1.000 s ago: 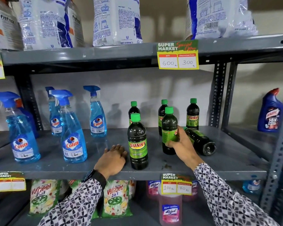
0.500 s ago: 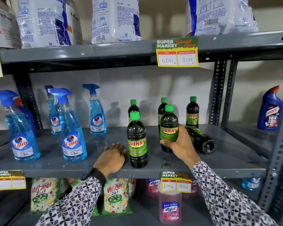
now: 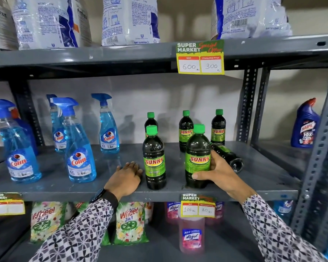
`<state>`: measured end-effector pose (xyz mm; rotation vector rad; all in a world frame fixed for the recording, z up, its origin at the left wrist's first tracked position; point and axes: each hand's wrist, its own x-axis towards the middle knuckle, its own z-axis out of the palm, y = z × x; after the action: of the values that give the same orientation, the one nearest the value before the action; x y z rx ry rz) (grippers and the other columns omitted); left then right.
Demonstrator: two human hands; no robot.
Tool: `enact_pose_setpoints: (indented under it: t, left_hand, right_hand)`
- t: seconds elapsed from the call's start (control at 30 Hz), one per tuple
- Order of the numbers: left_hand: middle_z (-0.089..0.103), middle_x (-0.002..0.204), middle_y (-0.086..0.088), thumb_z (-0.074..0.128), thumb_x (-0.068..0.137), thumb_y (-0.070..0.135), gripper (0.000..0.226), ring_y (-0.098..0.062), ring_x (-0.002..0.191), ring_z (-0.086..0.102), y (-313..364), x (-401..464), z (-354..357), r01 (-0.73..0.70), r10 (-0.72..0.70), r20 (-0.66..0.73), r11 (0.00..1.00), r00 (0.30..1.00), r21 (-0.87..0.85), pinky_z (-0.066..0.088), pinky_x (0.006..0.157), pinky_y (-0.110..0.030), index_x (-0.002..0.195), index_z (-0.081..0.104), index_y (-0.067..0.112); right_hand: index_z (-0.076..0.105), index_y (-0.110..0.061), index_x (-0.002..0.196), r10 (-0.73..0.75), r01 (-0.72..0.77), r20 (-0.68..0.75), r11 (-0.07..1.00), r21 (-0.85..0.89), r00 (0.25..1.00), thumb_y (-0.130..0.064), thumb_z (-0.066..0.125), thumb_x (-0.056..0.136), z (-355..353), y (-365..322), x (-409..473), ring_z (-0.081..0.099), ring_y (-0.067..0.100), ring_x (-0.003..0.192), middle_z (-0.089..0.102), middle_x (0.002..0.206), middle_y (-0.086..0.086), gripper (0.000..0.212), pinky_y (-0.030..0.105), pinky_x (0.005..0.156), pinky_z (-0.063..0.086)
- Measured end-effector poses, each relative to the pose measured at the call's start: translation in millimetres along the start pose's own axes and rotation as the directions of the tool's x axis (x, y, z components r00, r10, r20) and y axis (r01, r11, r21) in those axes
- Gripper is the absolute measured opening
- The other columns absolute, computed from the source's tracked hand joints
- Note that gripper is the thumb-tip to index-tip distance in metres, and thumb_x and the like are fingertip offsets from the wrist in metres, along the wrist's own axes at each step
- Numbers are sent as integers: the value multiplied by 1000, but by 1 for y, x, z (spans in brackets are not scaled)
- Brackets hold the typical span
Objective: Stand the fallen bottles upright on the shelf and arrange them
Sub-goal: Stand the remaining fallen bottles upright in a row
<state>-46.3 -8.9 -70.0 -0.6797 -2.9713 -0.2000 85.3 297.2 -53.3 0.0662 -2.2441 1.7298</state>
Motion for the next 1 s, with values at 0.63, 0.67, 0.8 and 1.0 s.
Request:
enact_pose_setpoints:
  t: [0.63, 0.67, 0.8, 1.0]
  left_hand:
    - [36, 162, -9, 27, 106, 36, 46, -27, 151, 32, 6, -9, -5, 14, -16, -24, 994, 1000, -105, 14, 125, -53, 146, 41, 17]
    - [36, 162, -9, 27, 106, 37, 46, -27, 151, 32, 7, -8, -5, 14, -17, -28, 994, 999, -110, 14, 125, -53, 146, 41, 17]
    - [31, 165, -9, 27, 107, 36, 49, -26, 153, 27, 9, -10, -7, 10, -12, -22, 996, 1000, -90, 13, 125, -51, 151, 37, 17]
    - [28, 166, -9, 26, 108, 35, 50, -25, 154, 25, 12, -12, -9, 3, -4, -17, 998, 1000, -57, 14, 126, -50, 154, 33, 16]
  right_hand:
    - [74, -22, 102, -313, 333, -624, 939, -90, 716, -18, 76, 96, -14, -7, -27, 73, 17, 80, 78, 89, 1, 7, 31, 73, 60]
    - [73, -20, 98, -357, 313, -743, 927, -206, 566, -18, 72, 99, -22, -10, -23, 68, 12, 73, 75, 85, 2, 3, 28, 69, 56]
    - [77, -12, 104, -223, -129, -696, 901, -415, 682, -17, 66, 99, -73, -21, 20, 67, 14, 80, 77, 100, 1, 13, 30, 77, 55]
    - [66, -9, 111, 513, -589, -313, 771, -241, 799, -36, 81, 91, -101, -29, 58, 70, 31, 102, 72, 117, 15, 37, 39, 72, 59]
